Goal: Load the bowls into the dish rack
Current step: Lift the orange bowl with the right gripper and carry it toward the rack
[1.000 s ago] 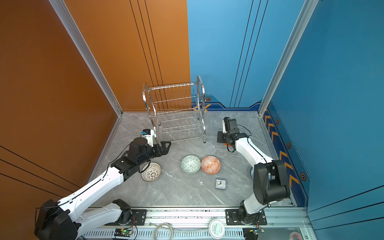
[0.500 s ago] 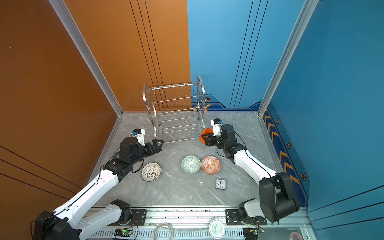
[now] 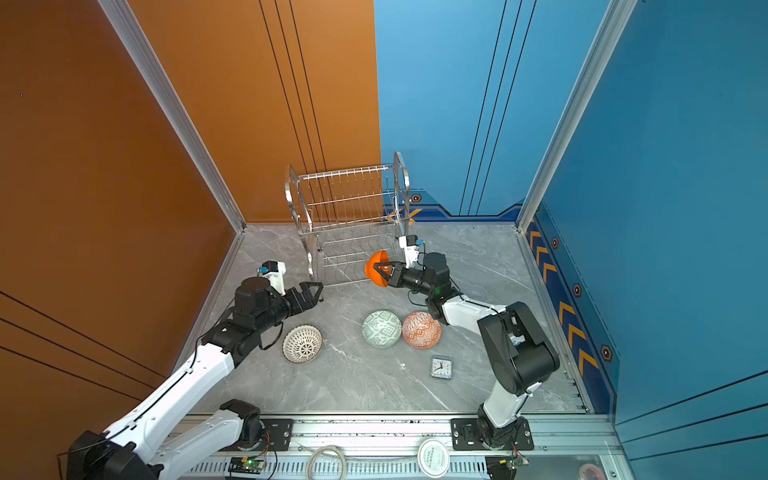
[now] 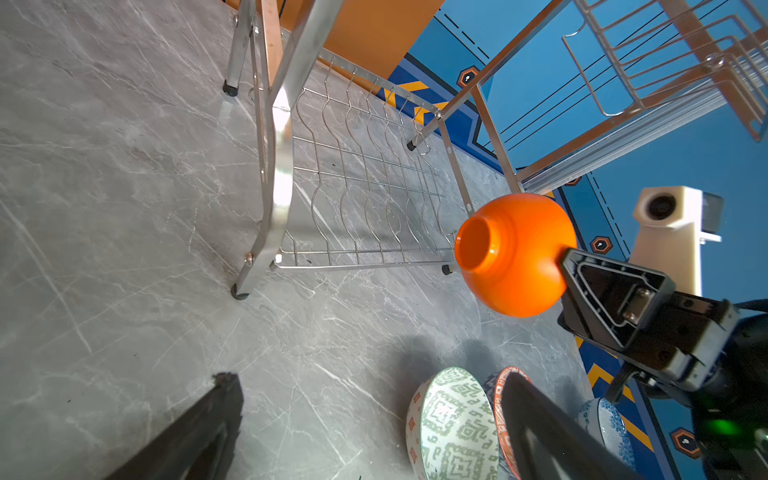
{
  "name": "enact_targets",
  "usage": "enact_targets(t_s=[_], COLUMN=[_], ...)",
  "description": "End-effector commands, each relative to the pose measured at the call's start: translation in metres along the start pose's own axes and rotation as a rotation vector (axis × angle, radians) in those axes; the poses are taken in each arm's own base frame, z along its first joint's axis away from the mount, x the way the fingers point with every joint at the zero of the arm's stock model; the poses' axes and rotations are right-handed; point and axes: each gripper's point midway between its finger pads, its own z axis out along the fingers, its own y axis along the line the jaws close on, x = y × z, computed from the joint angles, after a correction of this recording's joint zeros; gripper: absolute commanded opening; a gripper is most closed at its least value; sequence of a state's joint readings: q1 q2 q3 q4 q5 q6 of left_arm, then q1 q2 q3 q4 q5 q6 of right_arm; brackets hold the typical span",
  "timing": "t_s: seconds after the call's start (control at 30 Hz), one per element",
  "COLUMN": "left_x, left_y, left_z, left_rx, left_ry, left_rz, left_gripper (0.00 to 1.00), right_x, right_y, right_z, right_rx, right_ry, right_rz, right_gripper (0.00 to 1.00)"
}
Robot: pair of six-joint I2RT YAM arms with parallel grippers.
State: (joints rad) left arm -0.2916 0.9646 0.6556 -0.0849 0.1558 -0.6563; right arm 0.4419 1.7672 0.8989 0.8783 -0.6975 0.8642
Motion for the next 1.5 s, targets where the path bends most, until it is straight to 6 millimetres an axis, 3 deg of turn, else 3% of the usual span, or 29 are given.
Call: enact_targets(t_s=[0.0,0.37,0.77,1.47], left_x=[0.007,0.003,0.001,0.000], left_y=[0.006,0.014,0.021,0.027], left_z=[-0.003,-0.003,-0.001,-0.001], left_rx=[-0.005,-0.021,-0.031,-0.037], left_ry=[0.024,0.021,0.023,0.022], left_rz=[-0.021,-0.042,-0.059,-0.067], left_gripper=[0.98,0.98,0.98,0.98], right_x=[-0.030,-0.033,-0.021,-0.030], right_y=[0.046,0.035,0.026,0.002], right_z=[0.012,0.059,0.107,0.148], right_rx=[-0.172,-0.224,-0.265,-0.251], right_ry=[-0.069,-0.072,-0.036,-0.032], right_rz=[-0.058,0.010,0.057,0.094], right_gripper=[0.00,0.00,0.00,0.00])
